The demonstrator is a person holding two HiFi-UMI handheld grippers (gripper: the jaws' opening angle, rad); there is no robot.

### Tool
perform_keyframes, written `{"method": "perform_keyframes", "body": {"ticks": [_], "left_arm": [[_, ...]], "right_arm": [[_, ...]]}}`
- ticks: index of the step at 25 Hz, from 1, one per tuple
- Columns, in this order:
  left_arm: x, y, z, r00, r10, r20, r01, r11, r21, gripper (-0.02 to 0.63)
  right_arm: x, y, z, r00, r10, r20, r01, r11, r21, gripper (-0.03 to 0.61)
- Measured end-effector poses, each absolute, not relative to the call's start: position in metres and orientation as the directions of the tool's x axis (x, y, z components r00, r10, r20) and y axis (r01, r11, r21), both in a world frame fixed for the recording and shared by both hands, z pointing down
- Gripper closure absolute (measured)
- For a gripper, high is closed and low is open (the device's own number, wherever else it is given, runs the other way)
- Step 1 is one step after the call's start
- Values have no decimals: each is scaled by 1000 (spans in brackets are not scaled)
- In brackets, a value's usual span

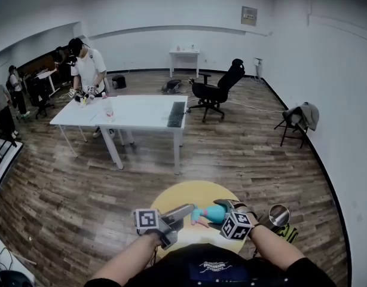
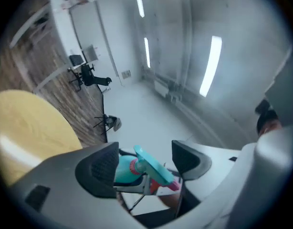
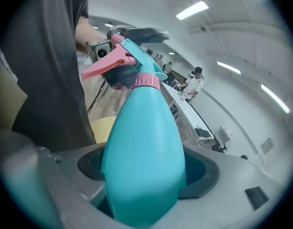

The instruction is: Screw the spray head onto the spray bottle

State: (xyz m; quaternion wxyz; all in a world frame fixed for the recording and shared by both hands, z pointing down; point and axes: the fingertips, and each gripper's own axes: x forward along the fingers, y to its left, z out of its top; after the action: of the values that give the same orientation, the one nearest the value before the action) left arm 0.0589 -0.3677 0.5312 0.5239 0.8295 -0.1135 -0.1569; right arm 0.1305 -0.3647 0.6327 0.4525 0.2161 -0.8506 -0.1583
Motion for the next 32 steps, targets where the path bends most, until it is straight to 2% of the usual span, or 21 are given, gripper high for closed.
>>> {"method": "perform_keyframes", "body": {"ticks": [2,5,8,11,12,13,15,19,21,23,24,26,27,28,30,32], "left_arm": [[17,-376,533,862,-447,-237,73,-354,933,250],[-21,-380,552,852,-487,-193,20,-339,941,250],[8,-372,565,921,-385,-56,-102,-378,920,252],[77,-350,572,975,-198,103,-191,-501,844,250],[95,-344,577,970,-154,189,-244,-590,770,298],[106,-339,583,947,-137,291,-302,-684,664,393],[113,-333,593,894,-121,431,-345,-801,490,405],[116,-330,596,854,-96,512,-329,-861,387,405],[117,-334,594,866,-110,488,-345,-837,424,405],[114,-339,588,910,-130,394,-347,-760,550,394],[111,-340,579,945,-137,297,-304,-703,643,384],[94,-341,551,986,-166,27,-116,-558,822,267],[79,-344,540,972,-211,-99,-14,-480,877,233],[59,-350,534,943,-273,-188,59,-419,906,230],[16,-363,539,883,-397,-249,100,-358,928,230],[-15,-369,558,858,-468,-214,57,-326,944,230]], "right_arm": [[149,-364,641,-490,-514,704,-284,858,428,160],[165,-366,651,-439,-533,723,-272,846,458,160],[154,-369,645,-414,-552,723,-189,830,525,160],[124,-372,634,-405,-590,698,-38,774,632,160],[119,-374,632,-387,-616,686,28,736,676,160],[118,-377,631,-366,-645,670,85,694,715,156],[122,-378,633,-355,-674,648,119,655,746,156],[132,-378,636,-330,-684,650,120,653,748,158],[135,-376,642,-340,-644,685,109,697,709,160],[127,-365,642,-400,-570,718,44,770,636,160],[123,-359,641,-440,-527,727,-9,812,584,160],[126,-352,646,-523,-459,718,-150,879,452,160],[133,-351,651,-563,-433,704,-223,900,375,160],[142,-351,656,-596,-415,688,-284,910,302,160],[161,-351,664,-620,-403,674,-360,909,212,160],[174,-354,671,-595,-411,691,-372,903,217,160]]}}
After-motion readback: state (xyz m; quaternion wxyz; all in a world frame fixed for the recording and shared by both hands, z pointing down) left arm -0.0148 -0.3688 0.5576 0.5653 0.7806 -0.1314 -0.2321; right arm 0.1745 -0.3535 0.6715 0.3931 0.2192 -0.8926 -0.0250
